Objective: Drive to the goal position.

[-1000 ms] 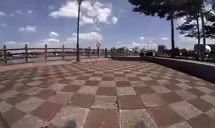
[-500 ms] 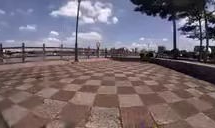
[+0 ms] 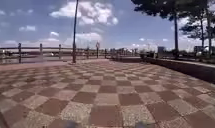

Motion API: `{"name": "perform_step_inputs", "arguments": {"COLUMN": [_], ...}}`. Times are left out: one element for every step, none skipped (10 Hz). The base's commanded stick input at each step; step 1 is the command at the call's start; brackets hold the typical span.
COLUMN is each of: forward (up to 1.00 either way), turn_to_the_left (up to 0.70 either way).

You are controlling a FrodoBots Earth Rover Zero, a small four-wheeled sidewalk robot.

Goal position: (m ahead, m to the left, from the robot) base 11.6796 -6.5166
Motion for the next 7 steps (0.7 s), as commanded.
{"name": "perform_step_inputs", "arguments": {"forward": [0.70, 0.70, 0.70, 0.70, 0.70, 0.70, 0.70], "turn_to_the_left": [-0.05, -0.20, -0.27, -0.18, 0.00, 0.00, 0.00]}}
